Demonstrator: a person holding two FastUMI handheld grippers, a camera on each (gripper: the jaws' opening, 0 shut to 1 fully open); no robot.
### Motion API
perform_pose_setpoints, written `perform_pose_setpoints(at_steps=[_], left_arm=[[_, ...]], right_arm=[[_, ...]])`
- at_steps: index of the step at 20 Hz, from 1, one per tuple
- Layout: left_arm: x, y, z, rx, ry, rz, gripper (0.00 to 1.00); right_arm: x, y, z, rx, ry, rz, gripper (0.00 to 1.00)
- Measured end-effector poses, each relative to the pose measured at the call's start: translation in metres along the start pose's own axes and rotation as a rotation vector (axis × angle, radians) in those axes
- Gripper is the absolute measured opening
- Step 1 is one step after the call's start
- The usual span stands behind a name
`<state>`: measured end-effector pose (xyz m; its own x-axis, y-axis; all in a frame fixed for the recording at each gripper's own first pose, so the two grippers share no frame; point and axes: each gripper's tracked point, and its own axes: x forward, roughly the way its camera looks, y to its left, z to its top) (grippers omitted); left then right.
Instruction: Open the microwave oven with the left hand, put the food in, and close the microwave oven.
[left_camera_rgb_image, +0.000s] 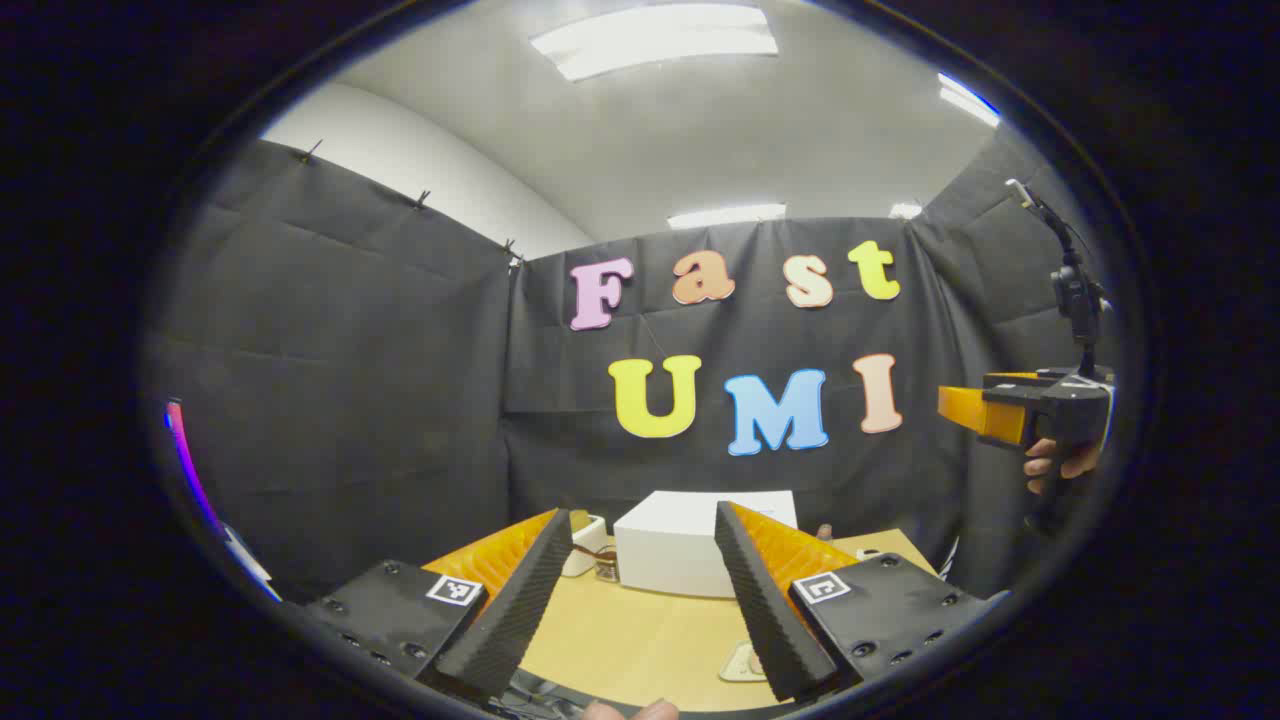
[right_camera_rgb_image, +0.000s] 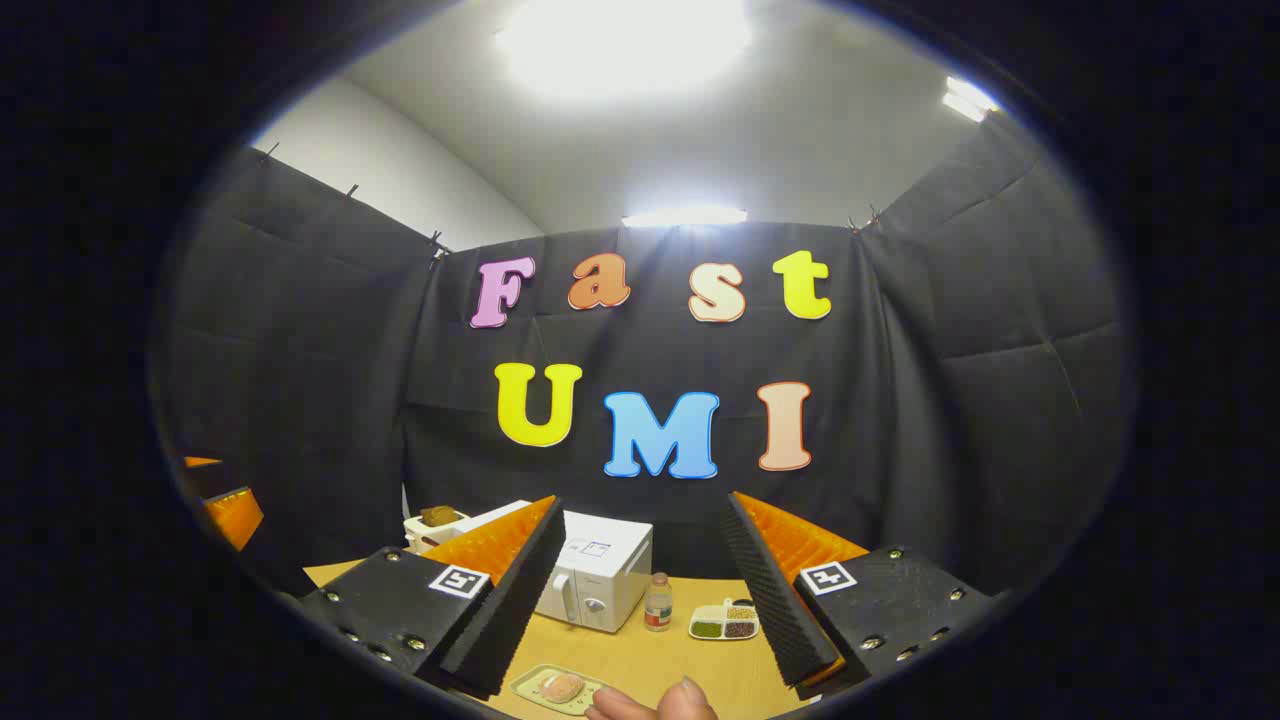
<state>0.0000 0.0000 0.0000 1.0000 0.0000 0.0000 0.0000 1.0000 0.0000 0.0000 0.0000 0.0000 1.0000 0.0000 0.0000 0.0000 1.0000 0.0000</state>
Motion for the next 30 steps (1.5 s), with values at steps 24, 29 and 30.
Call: perform_pose_setpoints(at_steps=[24, 29, 30], left_arm=[[0.052, -0.029, -0.029, 0.018, 0.051, -0.002, 0.95], [0.076, -0.058, -0.045, 0.038, 0.060, -0.011, 0.95], [0.083, -0.063, -0.045, 0.038, 0.060, -0.018, 0.99]], right_arm=[[0.038, -0.022, -0.026, 0.005, 0.055, 0.020, 0.97], [0.059, -0.040, -0.039, -0.001, 0.061, 0.015, 0.97], [0.063, -0.044, -0.039, 0.001, 0.059, 0.005, 0.97]])
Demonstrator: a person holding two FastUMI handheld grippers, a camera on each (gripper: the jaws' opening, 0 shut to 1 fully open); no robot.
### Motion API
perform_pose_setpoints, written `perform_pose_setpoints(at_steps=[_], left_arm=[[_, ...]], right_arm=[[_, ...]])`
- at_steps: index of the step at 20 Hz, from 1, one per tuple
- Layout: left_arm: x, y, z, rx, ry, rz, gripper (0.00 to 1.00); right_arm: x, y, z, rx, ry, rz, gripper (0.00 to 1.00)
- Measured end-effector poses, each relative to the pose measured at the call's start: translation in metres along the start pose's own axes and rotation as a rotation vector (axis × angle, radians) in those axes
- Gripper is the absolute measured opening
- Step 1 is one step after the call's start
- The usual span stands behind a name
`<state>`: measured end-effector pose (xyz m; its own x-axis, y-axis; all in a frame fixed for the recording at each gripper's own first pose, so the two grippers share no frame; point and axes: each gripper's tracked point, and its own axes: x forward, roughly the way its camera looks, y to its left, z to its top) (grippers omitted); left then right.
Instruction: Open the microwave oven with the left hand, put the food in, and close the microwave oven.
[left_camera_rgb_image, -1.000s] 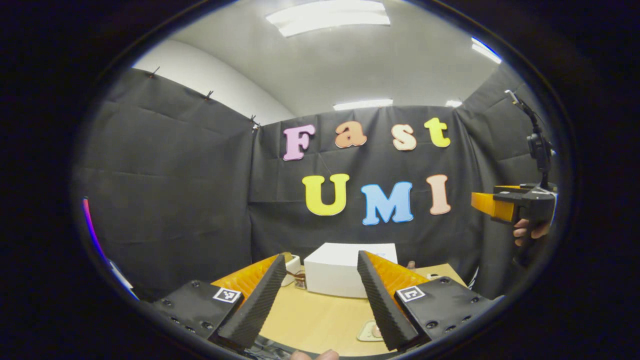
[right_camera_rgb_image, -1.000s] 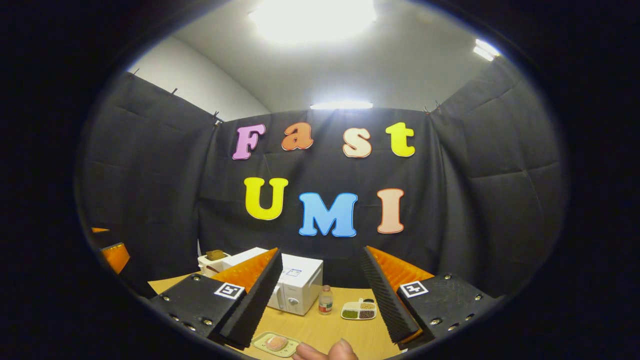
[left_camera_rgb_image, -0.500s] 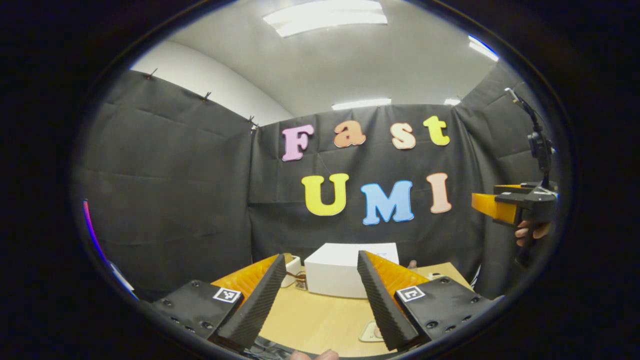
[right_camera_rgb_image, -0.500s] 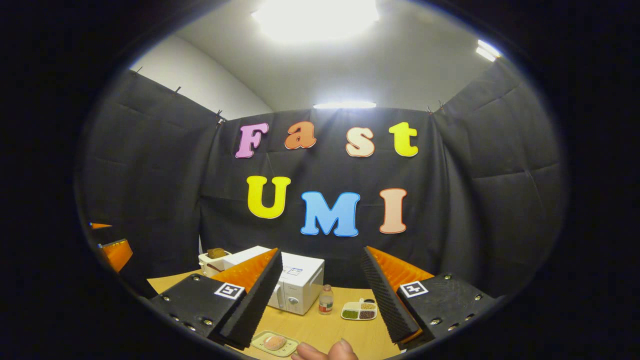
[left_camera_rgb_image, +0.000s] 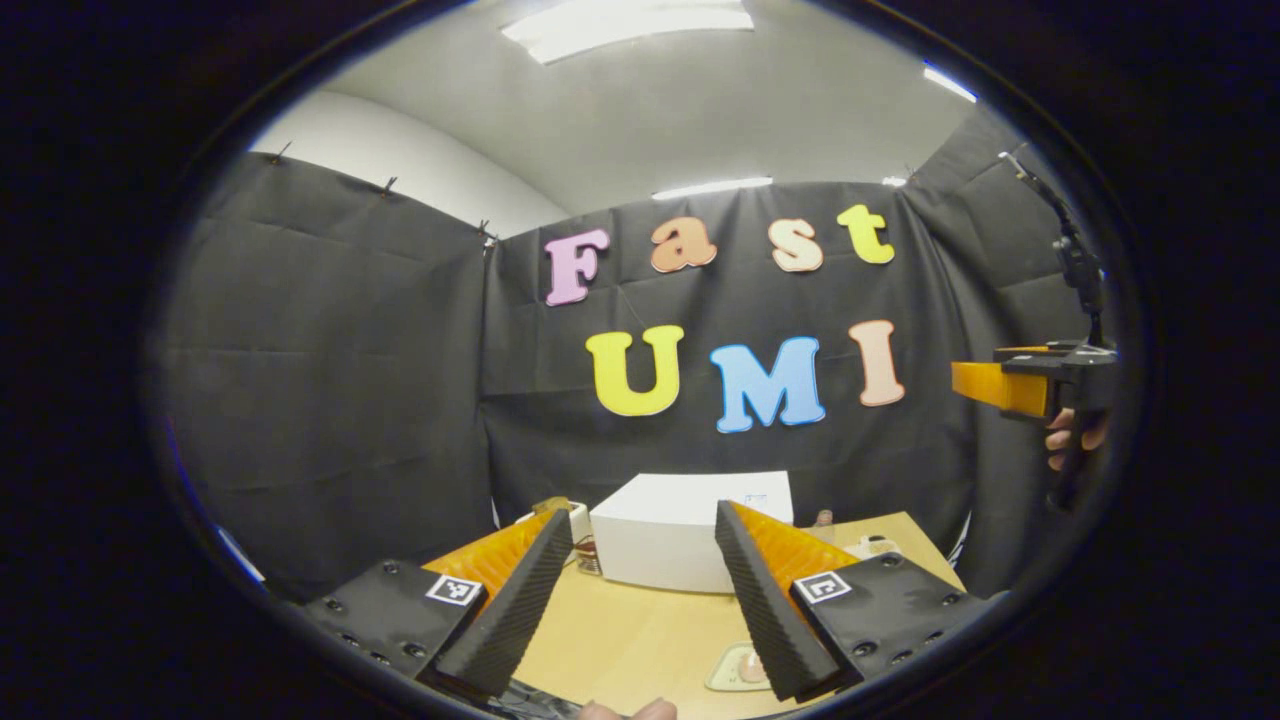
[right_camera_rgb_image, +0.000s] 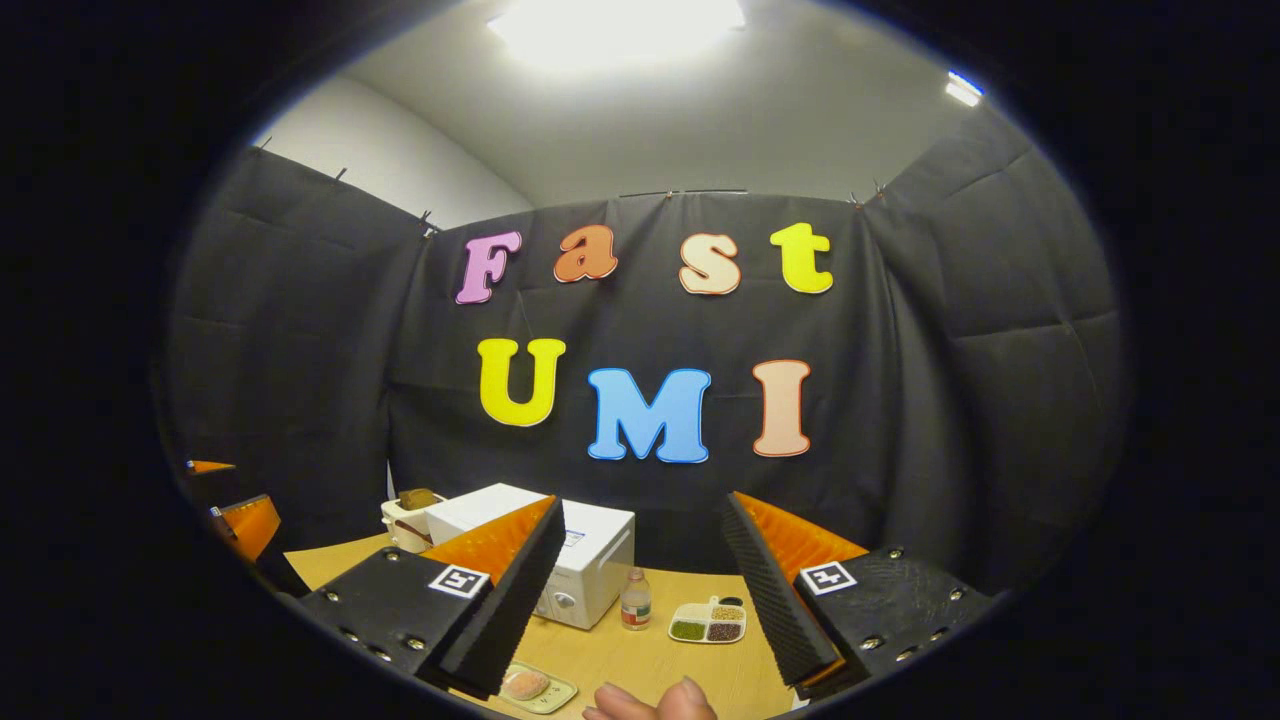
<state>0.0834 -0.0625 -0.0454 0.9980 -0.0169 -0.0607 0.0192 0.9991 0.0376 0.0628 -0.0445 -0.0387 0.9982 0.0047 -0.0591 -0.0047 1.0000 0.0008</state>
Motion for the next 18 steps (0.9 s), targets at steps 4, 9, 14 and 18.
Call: perform_pose_setpoints(at_steps=[4, 9, 14, 18], left_arm=[[0.036, -0.010, -0.009, -0.013, 0.001, -0.048, 0.96], [0.091, 0.019, -0.043, 0.028, 0.031, -0.093, 0.96], [0.152, 0.011, -0.094, 0.050, 0.059, -0.222, 0.95], [0.198, -0.028, -0.146, 0.035, 0.114, -0.356, 0.96]], right_arm=[[0.017, -0.010, -0.009, -0.017, 0.013, -0.080, 0.97], [0.044, 0.006, -0.024, -0.050, 0.065, -0.181, 0.97], [0.060, 0.027, -0.024, -0.065, 0.101, -0.261, 0.97], [0.064, 0.025, -0.018, -0.122, 0.109, -0.349, 0.97]])
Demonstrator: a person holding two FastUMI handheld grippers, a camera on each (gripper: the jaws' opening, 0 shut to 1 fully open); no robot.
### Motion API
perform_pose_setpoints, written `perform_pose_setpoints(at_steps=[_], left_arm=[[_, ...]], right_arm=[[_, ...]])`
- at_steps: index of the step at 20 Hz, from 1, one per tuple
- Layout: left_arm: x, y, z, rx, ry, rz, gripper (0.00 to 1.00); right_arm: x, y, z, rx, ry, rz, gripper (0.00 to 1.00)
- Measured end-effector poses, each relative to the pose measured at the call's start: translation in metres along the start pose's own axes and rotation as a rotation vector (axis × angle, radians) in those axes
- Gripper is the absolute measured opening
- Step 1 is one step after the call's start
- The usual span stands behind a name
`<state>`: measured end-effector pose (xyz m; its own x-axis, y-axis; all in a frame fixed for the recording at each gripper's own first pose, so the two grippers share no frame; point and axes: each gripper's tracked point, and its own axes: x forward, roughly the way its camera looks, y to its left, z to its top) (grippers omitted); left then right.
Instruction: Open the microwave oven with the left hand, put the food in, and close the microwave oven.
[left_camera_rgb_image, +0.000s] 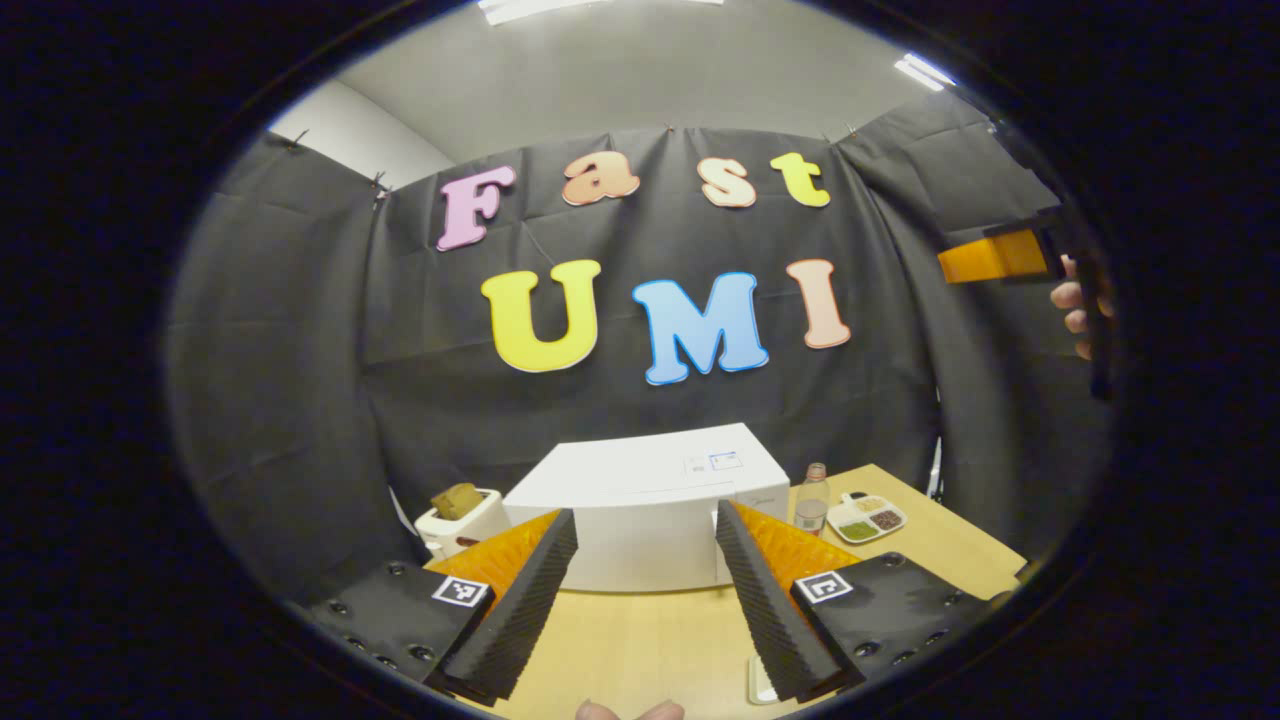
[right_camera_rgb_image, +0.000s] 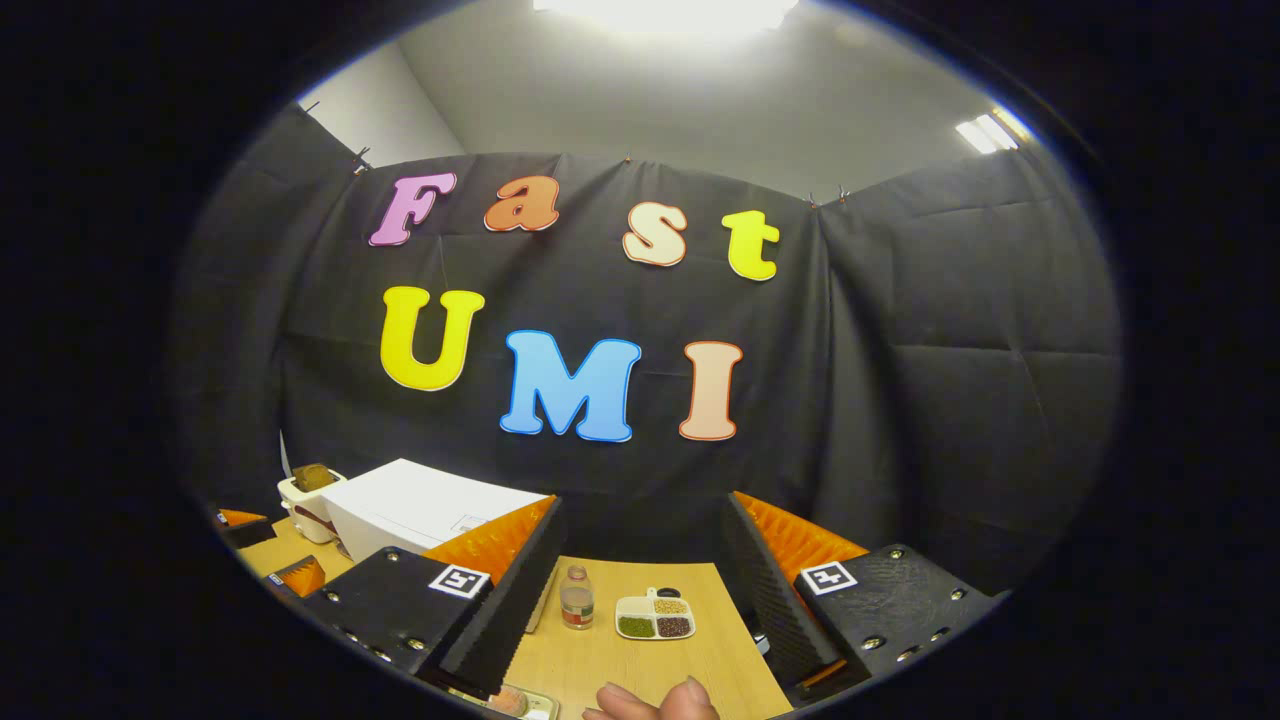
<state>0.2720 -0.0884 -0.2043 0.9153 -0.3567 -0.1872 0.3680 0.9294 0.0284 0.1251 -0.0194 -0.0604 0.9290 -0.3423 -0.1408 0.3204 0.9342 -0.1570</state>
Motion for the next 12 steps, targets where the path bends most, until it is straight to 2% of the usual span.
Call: perform_pose_setpoints(at_steps=[4, 6, 10, 12], left_arm=[[0.057, -0.020, -0.043, -0.037, 0.048, -0.085, 0.96], [0.087, -0.028, -0.068, -0.021, 0.084, -0.103, 0.96], [0.139, -0.050, -0.103, -0.007, 0.116, -0.158, 0.96], [0.164, -0.057, -0.125, -0.019, 0.154, -0.162, 0.95]], right_arm=[[0.003, -0.001, -0.004, -0.056, 0.036, -0.056, 0.97], [0.004, 0.002, -0.009, -0.065, 0.063, -0.066, 0.95], [0.009, -0.003, -0.019, -0.120, 0.104, -0.095, 0.97], [0.012, -0.006, -0.022, -0.138, 0.123, -0.110, 0.97]])
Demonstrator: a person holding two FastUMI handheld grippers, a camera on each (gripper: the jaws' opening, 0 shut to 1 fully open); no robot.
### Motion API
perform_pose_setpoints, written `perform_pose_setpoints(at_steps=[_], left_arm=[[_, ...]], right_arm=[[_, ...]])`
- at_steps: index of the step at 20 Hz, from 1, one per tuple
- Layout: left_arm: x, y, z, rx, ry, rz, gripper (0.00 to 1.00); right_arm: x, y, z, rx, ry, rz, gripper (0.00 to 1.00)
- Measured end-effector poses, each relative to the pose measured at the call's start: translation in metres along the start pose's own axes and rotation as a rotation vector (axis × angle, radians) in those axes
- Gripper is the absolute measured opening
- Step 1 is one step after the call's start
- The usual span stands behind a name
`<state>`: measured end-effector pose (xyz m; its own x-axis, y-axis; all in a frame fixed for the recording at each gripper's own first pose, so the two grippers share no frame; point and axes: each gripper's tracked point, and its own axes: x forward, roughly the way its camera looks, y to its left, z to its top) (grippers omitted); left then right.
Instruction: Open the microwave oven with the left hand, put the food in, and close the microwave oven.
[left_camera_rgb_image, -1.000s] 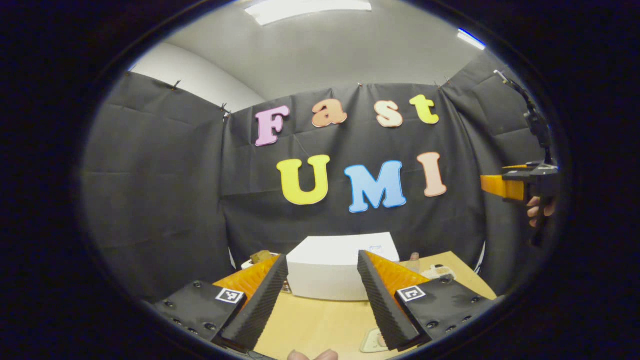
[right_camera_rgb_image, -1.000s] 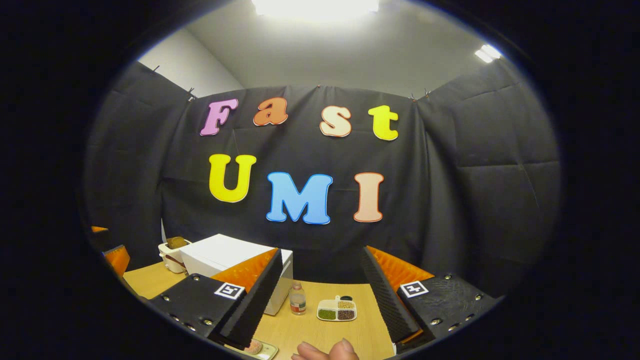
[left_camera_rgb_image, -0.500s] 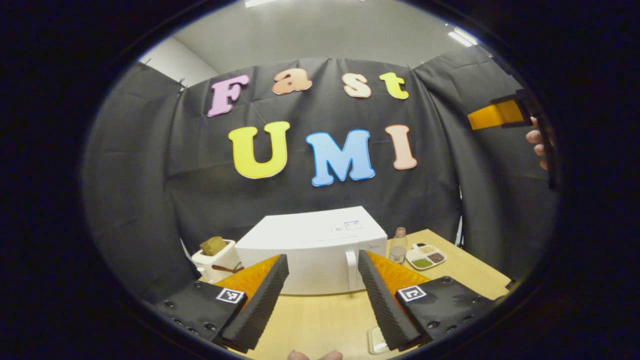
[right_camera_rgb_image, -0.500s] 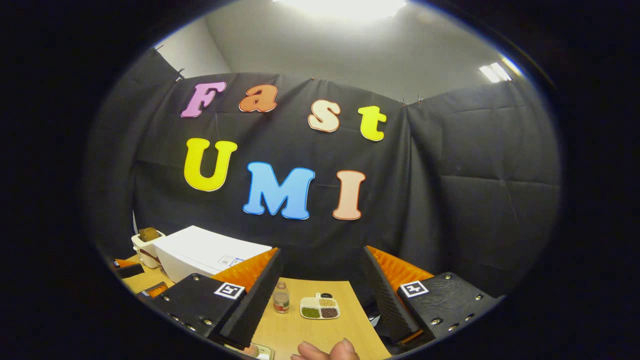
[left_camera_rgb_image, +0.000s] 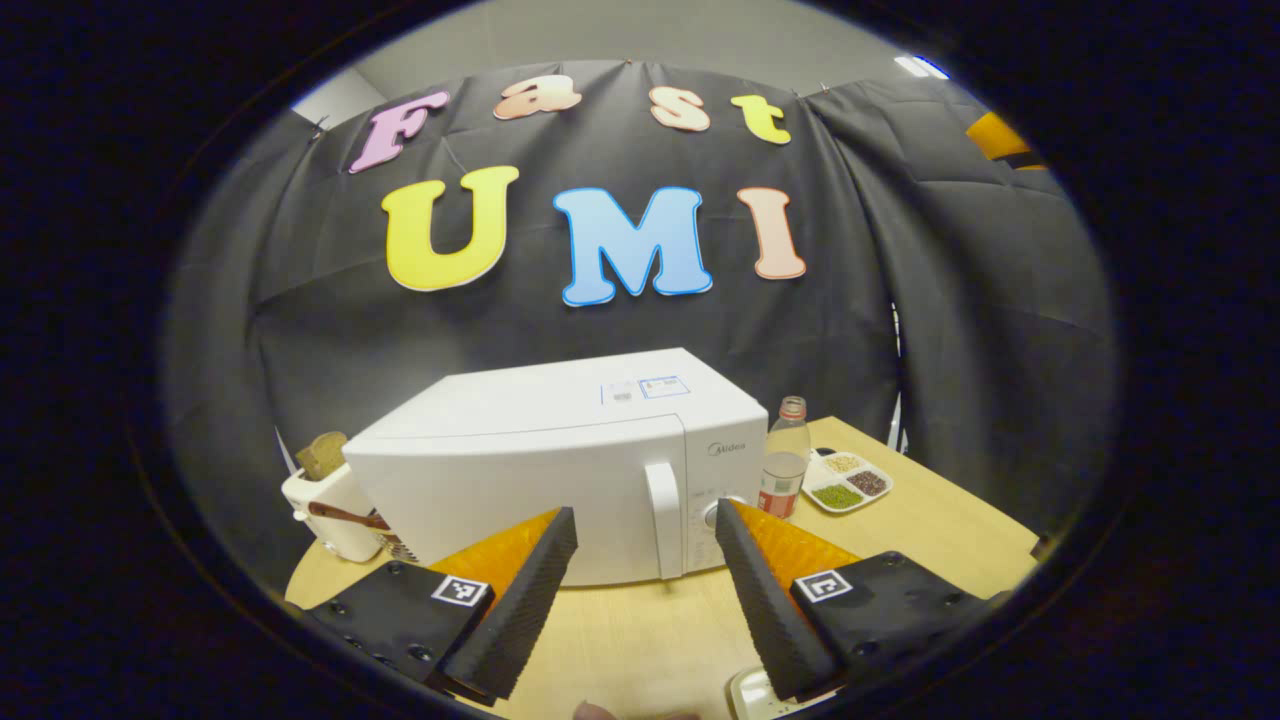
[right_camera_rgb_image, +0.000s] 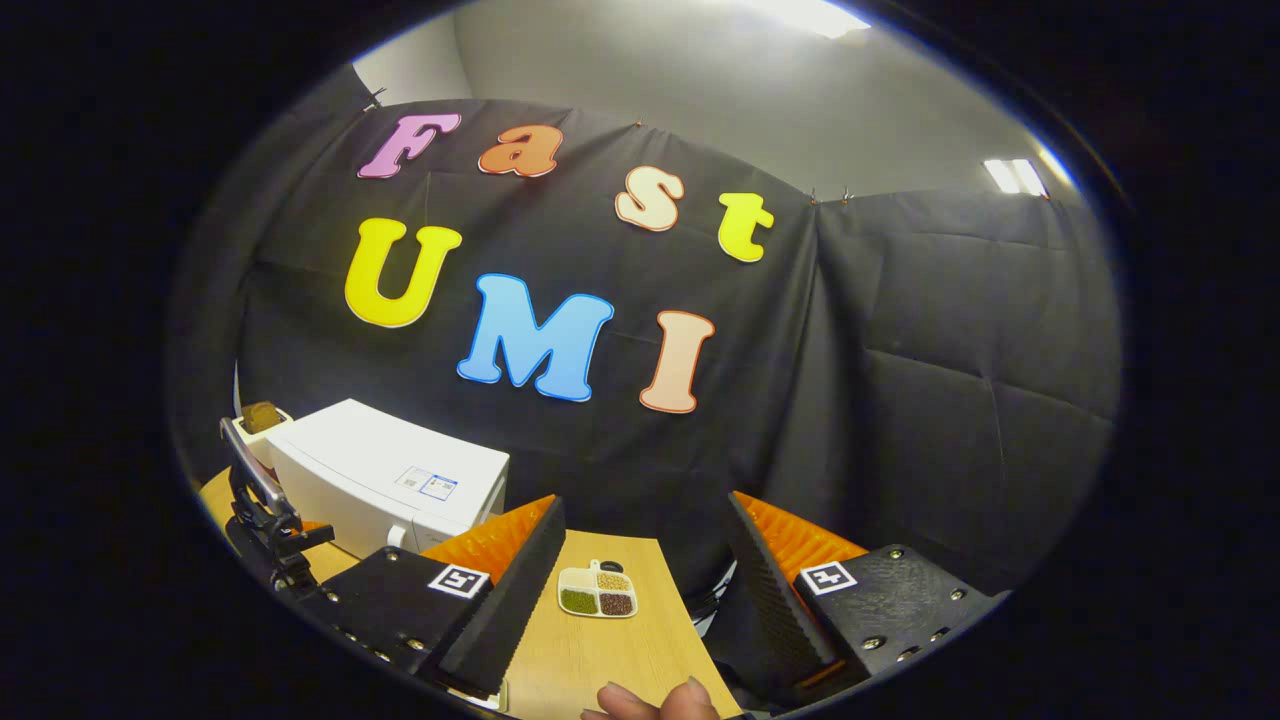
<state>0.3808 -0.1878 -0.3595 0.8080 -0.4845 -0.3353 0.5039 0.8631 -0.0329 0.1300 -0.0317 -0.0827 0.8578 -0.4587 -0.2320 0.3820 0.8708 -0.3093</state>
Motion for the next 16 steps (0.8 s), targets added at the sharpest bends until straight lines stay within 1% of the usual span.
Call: perform_pose_setpoints(at_steps=[1, 3, 4, 5, 6, 8, 10, 11, 12, 13, 15, 16], left_arm=[[0.014, 0.000, -0.011, -0.015, 0.020, 0.005, 0.96], [0.038, -0.005, -0.022, -0.054, 0.043, -0.012, 0.91], [0.049, -0.008, -0.029, -0.067, 0.057, -0.022, 0.96], [0.059, -0.010, -0.039, -0.073, 0.076, -0.023, 0.95], [0.066, -0.010, -0.045, -0.072, 0.097, -0.020, 0.92], [0.083, -0.011, -0.049, -0.063, 0.098, -0.020, 0.92], [0.094, -0.013, -0.051, -0.043, 0.096, -0.023, 0.84], [0.099, -0.014, -0.052, -0.037, 0.099, -0.026, 0.77], [0.105, -0.014, -0.052, -0.030, 0.094, -0.028, 0.74], [0.107, -0.013, -0.053, -0.025, 0.095, -0.026, 0.63], [0.112, -0.019, -0.058, -0.050, 0.103, -0.045, 0.51], [0.115, -0.023, -0.059, -0.061, 0.112, -0.062, 0.50]], right_arm=[[0.001, -0.002, 0.000, -0.003, 0.005, -0.007, 0.97], [0.003, -0.006, 0.000, -0.002, 0.009, -0.020, 0.97], [0.005, -0.007, 0.000, -0.002, 0.012, -0.024, 0.97], [0.005, -0.008, 0.000, -0.005, 0.014, -0.028, 0.97], [0.005, -0.009, -0.001, -0.010, 0.015, -0.032, 0.97], [0.007, -0.007, -0.002, -0.014, 0.019, -0.026, 0.97], [0.007, -0.003, -0.002, -0.014, 0.018, -0.014, 0.97], [0.007, 0.000, 0.000, -0.012, 0.015, -0.005, 0.97], [0.007, 0.003, -0.001, -0.014, 0.012, 0.004, 0.97], [0.007, 0.005, 0.000, -0.016, 0.011, 0.011, 0.97], [0.006, 0.009, 0.001, -0.012, 0.007, 0.027, 0.98], [0.006, 0.010, 0.001, -0.008, 0.004, 0.036, 0.97]])
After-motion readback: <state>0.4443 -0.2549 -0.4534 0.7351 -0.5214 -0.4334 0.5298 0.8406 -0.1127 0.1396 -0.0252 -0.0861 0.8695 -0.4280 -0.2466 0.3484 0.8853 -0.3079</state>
